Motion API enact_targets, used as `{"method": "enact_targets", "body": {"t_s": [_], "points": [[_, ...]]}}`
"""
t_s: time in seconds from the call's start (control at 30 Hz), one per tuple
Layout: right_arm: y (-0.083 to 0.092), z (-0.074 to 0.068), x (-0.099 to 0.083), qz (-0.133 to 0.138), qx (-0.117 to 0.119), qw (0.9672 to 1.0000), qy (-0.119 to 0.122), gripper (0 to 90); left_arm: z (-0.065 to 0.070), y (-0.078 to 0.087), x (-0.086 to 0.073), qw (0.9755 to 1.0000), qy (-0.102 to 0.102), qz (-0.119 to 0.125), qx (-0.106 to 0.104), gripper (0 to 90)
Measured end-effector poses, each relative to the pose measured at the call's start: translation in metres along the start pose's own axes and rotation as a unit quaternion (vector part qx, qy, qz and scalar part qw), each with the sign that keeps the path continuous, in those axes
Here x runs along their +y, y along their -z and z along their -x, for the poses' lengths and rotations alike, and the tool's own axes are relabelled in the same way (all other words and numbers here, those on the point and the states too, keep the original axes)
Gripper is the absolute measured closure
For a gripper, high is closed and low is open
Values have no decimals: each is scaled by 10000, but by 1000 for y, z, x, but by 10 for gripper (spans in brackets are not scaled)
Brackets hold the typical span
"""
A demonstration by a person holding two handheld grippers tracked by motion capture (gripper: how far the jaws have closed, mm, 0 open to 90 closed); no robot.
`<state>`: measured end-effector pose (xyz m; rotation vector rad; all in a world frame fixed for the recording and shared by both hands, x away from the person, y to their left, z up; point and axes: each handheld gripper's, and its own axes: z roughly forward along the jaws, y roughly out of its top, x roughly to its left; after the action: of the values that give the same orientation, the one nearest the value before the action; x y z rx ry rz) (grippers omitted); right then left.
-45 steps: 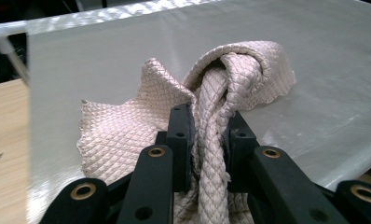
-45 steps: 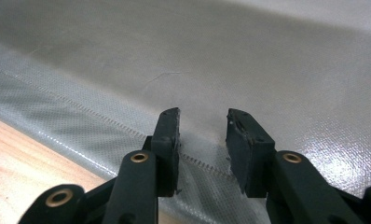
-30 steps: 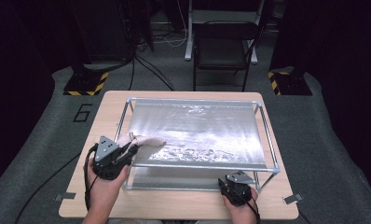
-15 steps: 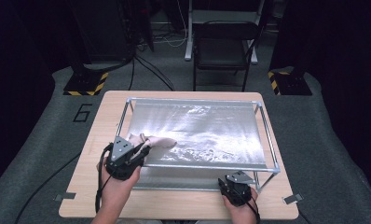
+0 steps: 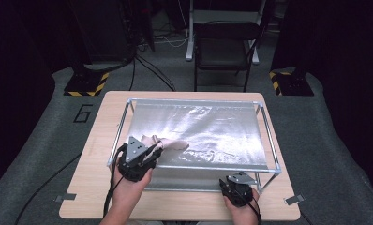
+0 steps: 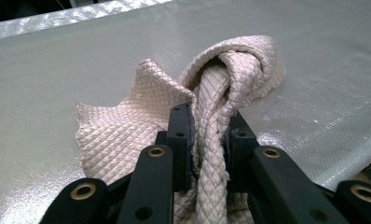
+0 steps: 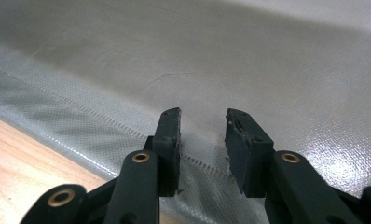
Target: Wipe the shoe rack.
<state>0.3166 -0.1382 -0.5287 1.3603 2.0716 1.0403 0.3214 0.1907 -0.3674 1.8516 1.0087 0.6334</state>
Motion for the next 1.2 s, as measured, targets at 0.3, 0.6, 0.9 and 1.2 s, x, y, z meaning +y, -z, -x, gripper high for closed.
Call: {"method": "enact_targets", "body": {"t_s": [0.3, 0.6, 0.9, 1.2], "points": [[-1, -5, 2, -54, 143, 9999, 3, 643, -4, 4, -2, 10000, -18, -33, 43, 761], [-5, -11, 4, 19, 212, 9996, 177, 632, -12, 12, -7, 9999, 65, -17, 111, 761], [-5, -20, 4, -116, 351, 9992, -158, 633, -6, 10, -4, 9998, 97, -79, 120, 759], [-5, -22, 4, -110, 361, 9989, -284, 639, 16, -4, 5, 9997, -19, -157, -167, 757]]}}
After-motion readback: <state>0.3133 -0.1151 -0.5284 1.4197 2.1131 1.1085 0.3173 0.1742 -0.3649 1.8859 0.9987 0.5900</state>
